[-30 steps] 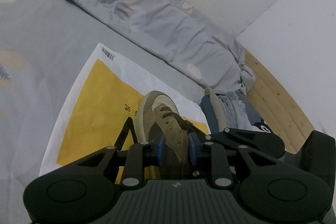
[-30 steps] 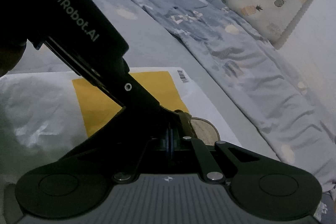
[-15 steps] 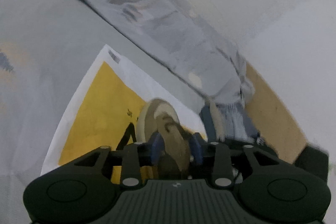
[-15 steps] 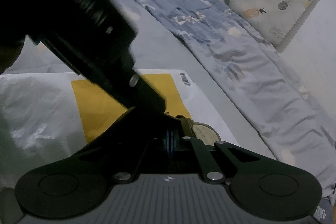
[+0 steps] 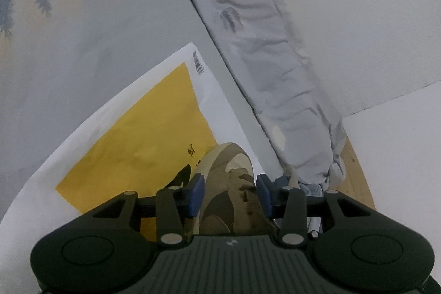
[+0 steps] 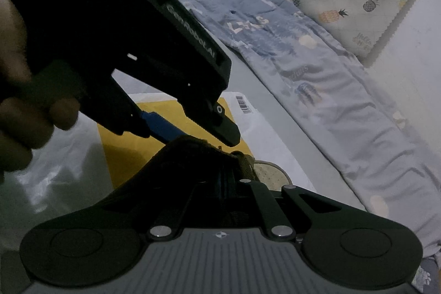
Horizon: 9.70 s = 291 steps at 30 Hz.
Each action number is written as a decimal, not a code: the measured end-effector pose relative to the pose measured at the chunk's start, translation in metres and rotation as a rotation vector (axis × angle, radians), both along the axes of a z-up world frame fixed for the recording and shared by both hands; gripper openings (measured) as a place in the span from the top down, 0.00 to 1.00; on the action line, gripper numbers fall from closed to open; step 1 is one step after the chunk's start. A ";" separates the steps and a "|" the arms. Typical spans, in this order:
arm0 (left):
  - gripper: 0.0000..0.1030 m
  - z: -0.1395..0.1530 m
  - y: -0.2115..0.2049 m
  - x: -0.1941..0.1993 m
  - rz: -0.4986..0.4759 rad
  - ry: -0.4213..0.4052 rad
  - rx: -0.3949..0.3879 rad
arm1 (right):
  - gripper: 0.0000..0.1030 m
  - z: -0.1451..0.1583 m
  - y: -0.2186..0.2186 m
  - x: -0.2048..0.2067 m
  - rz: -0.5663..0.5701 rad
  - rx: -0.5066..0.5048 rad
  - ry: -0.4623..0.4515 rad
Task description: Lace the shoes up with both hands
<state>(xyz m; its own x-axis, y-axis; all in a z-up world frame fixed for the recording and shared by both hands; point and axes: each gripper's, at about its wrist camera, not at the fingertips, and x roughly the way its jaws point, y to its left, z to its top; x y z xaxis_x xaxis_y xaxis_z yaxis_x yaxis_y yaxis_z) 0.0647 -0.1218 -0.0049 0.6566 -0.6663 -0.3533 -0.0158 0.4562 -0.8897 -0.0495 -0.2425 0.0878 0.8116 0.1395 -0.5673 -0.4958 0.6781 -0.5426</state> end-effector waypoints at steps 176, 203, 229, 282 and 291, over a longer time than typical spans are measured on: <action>1.00 0.024 0.088 -0.025 0.510 0.081 0.065 | 0.90 0.029 -0.054 -0.037 -0.432 0.330 -0.081; 1.00 0.041 0.137 -0.047 0.713 0.070 0.178 | 0.90 0.032 -0.057 -0.037 -0.448 0.345 -0.078; 0.29 0.085 0.104 -0.059 0.772 -0.017 0.445 | 0.69 0.068 -0.073 -0.072 -0.392 0.527 -0.189; 0.20 0.097 -0.086 -0.076 0.075 -0.389 0.353 | 0.98 0.050 -0.262 -0.106 -1.045 0.461 -0.438; 0.20 0.095 -0.090 -0.074 -0.006 -0.427 0.320 | 0.98 0.061 -0.196 -0.102 -0.777 0.490 -0.423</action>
<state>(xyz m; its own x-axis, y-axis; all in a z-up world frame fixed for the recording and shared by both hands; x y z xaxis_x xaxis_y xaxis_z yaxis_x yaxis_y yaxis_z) -0.0092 -0.2117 0.0900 0.7829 -0.5735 -0.2414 0.3210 0.7046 -0.6329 -0.1519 -0.4380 0.1489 0.8979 -0.3729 -0.2340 0.3465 0.9265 -0.1468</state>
